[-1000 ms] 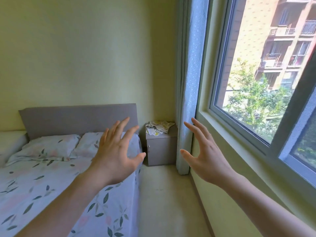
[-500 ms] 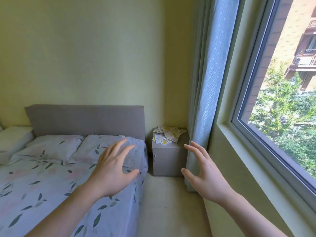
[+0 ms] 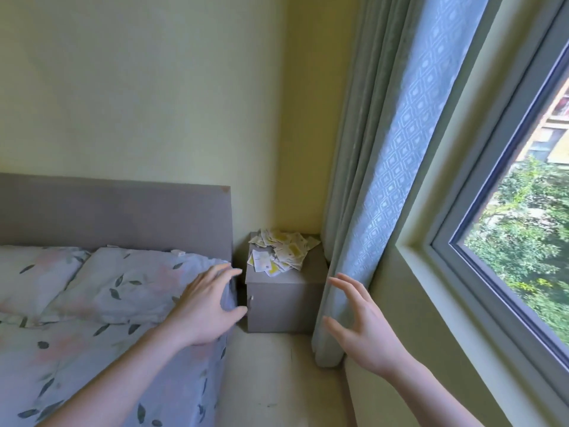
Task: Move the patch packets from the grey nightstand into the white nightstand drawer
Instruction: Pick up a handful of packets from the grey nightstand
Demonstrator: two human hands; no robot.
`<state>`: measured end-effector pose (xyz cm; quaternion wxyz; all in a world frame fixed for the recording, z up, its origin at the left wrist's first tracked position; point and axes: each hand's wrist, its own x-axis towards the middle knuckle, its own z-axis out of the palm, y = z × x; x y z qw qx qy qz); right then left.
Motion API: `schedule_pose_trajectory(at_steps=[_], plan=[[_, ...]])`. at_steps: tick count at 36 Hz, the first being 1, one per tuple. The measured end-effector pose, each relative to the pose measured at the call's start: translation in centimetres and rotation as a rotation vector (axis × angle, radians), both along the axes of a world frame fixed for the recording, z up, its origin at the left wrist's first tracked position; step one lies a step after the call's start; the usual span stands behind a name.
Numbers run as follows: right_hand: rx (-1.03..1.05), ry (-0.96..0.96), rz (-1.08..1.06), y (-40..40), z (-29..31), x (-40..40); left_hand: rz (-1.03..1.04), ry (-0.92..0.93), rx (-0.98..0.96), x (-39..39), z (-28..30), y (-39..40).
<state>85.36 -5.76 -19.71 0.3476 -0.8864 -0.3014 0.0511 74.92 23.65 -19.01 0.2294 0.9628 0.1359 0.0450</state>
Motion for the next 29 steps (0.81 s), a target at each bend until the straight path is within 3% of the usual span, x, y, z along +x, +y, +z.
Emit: schedule_pose_trajectory(at_steps=[9,17,29], plan=[[-0.024,0.108,-0.068,2.5,-4.0,13.9,-0.062,0.09,-0.106,16.4,-4.4,3.1],[-0.046,0.225,-0.005,7.2,-9.0,27.7,0.106,0.245,-0.226,28.4,-9.9,6.9],[-0.191,0.454,0.089,17.4,-15.0,44.0,0.358,0.355,-0.413,39.0,-15.4,13.0]])
